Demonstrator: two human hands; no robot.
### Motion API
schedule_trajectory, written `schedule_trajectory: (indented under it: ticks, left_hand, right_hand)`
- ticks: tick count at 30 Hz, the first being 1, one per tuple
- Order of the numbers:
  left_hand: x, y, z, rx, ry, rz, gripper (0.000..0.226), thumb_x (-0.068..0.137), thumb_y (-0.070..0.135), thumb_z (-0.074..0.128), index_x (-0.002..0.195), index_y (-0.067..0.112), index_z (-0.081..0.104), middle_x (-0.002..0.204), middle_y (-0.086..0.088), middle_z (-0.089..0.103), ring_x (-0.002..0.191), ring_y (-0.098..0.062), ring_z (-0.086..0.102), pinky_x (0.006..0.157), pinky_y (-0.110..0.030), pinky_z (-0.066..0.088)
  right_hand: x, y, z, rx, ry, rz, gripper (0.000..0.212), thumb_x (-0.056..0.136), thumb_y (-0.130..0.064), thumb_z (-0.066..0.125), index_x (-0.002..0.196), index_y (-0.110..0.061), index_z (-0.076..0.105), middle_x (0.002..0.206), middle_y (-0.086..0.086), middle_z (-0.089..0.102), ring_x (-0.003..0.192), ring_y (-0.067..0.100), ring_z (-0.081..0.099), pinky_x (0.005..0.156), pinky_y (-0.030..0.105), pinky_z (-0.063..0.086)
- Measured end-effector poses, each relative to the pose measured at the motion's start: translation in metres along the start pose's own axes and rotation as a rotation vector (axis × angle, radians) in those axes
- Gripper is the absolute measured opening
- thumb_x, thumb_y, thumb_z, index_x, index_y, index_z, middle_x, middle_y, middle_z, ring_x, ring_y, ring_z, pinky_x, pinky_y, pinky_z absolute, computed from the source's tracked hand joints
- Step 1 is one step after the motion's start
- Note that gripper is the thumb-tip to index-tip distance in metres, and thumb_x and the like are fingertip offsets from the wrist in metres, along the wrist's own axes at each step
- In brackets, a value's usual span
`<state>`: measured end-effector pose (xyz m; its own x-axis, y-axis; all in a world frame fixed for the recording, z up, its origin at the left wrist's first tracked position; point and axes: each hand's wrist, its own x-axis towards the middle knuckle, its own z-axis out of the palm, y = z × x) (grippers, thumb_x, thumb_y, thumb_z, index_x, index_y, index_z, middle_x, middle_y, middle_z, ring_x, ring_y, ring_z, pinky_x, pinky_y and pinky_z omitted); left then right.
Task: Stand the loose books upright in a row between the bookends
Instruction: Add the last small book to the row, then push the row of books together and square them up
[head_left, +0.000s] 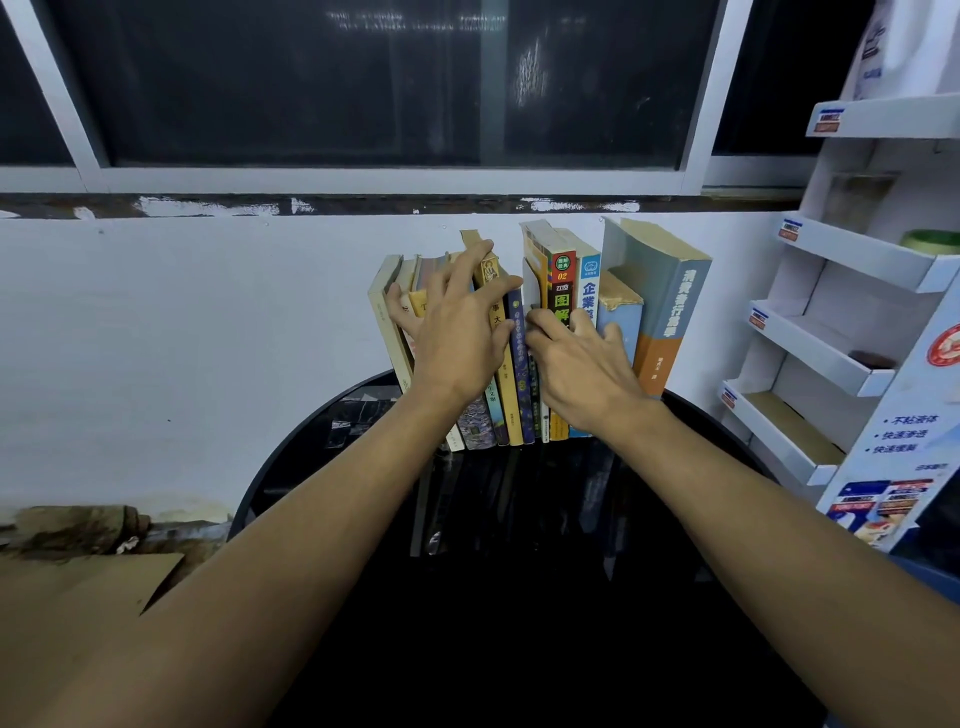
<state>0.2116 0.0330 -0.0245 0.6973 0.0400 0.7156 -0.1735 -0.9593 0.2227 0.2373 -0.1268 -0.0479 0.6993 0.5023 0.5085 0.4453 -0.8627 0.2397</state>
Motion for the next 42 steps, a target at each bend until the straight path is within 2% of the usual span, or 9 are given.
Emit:
schedule_trajectory:
  ticks: [9,15,19,22,26,30,35,42]
  left_hand:
    - [-0.003,-0.002,-0.010,-0.006,-0.070,0.017,0.047,0.091,0.038,0.071,0.136,0.043,0.059,0.165,0.012,0.024,0.149,-0.018,0.024,0.113,-0.066,0.005]
    - [-0.002,-0.005,-0.013,-0.009,-0.100,0.057,0.051,0.090,0.041,0.071,0.139,0.041,0.057,0.167,0.010,0.021,0.151,-0.017,0.024,0.116,-0.063,0.012]
    - [-0.006,-0.010,-0.016,-0.056,-0.107,0.088,0.052,0.090,0.037,0.071,0.140,0.039,0.056,0.168,0.008,0.018,0.152,-0.013,0.024,0.117,-0.061,0.007]
    - [-0.015,-0.016,-0.019,-0.075,-0.079,0.148,0.056,0.090,0.034,0.071,0.142,0.038,0.053,0.168,0.006,0.019,0.154,-0.012,0.018,0.117,-0.058,0.006]
    - [-0.033,-0.026,-0.025,-0.100,-0.086,0.197,0.062,0.093,0.034,0.068,0.150,0.039,0.043,0.170,0.008,0.012,0.156,-0.006,0.001,0.121,-0.054,-0.001]
    - [-0.054,-0.040,-0.030,-0.114,-0.093,0.227,0.058,0.098,0.038,0.062,0.152,0.040,0.040,0.170,0.012,0.012,0.157,-0.007,0.003,0.121,-0.055,0.001]
    - [-0.074,-0.060,-0.030,-0.080,-0.070,0.272,0.054,0.098,0.037,0.064,0.149,0.039,0.046,0.168,0.016,0.017,0.156,-0.005,0.008,0.121,-0.056,0.006]
    - [-0.091,-0.088,-0.021,-0.018,-0.067,0.370,0.054,0.096,0.038,0.066,0.147,0.039,0.049,0.166,0.016,0.026,0.156,-0.008,0.016,0.118,-0.060,0.017]
  right_hand:
    - [-0.003,-0.006,-0.009,0.027,-0.063,0.015,0.044,0.094,-0.026,0.050,0.136,-0.016,0.047,0.149,-0.003,0.034,0.114,0.029,0.041,0.079,0.044,0.036]
    - [-0.013,0.002,-0.012,0.157,-0.045,-0.024,0.047,0.099,-0.031,0.046,0.144,-0.018,0.042,0.157,-0.006,0.029,0.122,0.025,0.043,0.088,0.049,0.041]
    - [-0.021,0.008,-0.022,0.235,0.001,-0.066,0.048,0.101,-0.034,0.045,0.147,-0.020,0.041,0.156,-0.006,0.033,0.129,0.019,0.040,0.091,0.043,0.040]
    - [-0.023,0.014,-0.035,0.295,0.050,-0.098,0.043,0.102,-0.032,0.046,0.144,-0.021,0.045,0.149,-0.005,0.041,0.131,0.017,0.040,0.095,0.041,0.039]
    - [-0.022,0.020,-0.055,0.361,0.088,-0.130,0.041,0.103,-0.033,0.047,0.142,-0.024,0.049,0.143,-0.007,0.045,0.131,0.014,0.041,0.100,0.040,0.038]
    - [-0.015,0.023,-0.074,0.384,0.110,-0.156,0.041,0.103,-0.036,0.047,0.144,-0.028,0.047,0.143,-0.009,0.045,0.132,0.011,0.040,0.107,0.041,0.031]
    - [0.003,0.021,-0.092,0.404,0.098,-0.207,0.041,0.103,-0.043,0.044,0.143,-0.032,0.046,0.139,-0.012,0.047,0.128,0.011,0.041,0.102,0.044,0.035]
    - [0.049,0.010,-0.104,0.410,0.003,-0.340,0.045,0.100,-0.056,0.041,0.142,-0.040,0.046,0.130,-0.017,0.051,0.124,0.006,0.038,0.105,0.040,0.030]
